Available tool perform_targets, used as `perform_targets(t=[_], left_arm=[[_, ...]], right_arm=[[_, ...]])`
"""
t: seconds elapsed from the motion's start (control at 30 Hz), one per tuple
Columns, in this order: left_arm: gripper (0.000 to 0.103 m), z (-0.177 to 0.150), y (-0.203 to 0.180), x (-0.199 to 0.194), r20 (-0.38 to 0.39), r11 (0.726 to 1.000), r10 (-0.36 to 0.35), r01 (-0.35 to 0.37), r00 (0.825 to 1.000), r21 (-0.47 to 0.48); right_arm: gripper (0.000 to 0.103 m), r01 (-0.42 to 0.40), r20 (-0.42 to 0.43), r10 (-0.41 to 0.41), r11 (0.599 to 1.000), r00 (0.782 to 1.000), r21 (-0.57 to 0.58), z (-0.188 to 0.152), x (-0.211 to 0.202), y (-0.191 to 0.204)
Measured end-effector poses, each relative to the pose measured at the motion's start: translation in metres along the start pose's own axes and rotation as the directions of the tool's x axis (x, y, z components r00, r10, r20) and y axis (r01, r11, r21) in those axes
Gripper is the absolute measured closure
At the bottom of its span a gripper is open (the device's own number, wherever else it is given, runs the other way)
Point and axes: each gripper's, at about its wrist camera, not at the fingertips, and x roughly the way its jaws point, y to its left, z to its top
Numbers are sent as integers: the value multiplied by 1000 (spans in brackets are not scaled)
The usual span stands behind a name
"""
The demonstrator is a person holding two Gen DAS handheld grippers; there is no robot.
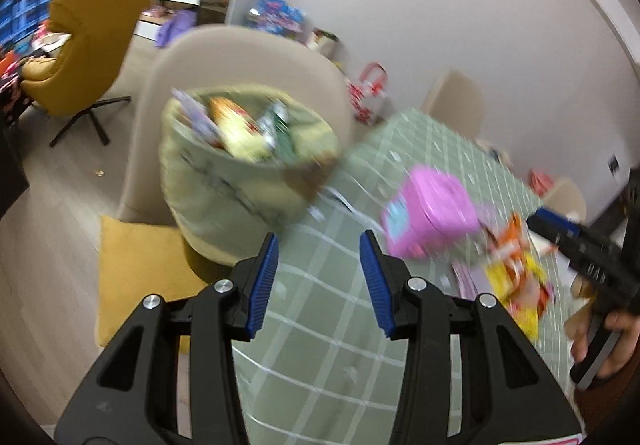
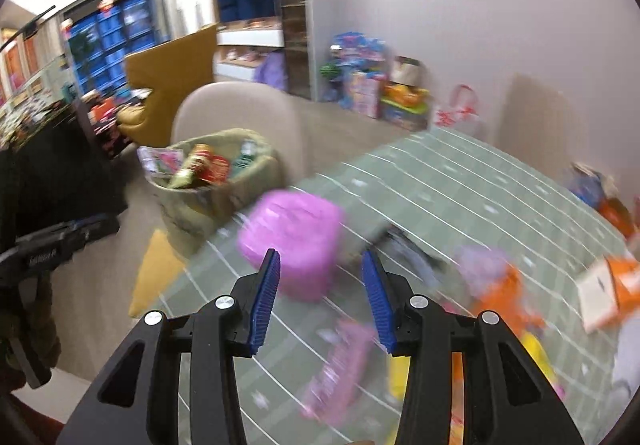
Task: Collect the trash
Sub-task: 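Move both open grippers back over the table toward the remaining wrappers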
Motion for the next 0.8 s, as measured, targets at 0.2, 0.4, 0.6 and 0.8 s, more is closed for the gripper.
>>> perform_targets(t=[0.2,0.4,0.6,0.8], left_arm=[[63,-29,-62,14,-69,991,-88,95,994,95],[63,-54,-123,34,-108,980,-121,136,987,147],[63,-69,-171,60,-181,967,-153,185,972,178],[63,-69,-204,88,-220,967,-184,217,958,136]], right_arm=[[62,101,-42,-99,994,994,37,-47,-32,-49],[62,102,-51,-99,993,994,56,-80,-48,-99],[62,63,-51,-58,992,997,111,-94,-41,-148],[62,83,-56,-76,989,996,125,-105,-33,-174]])
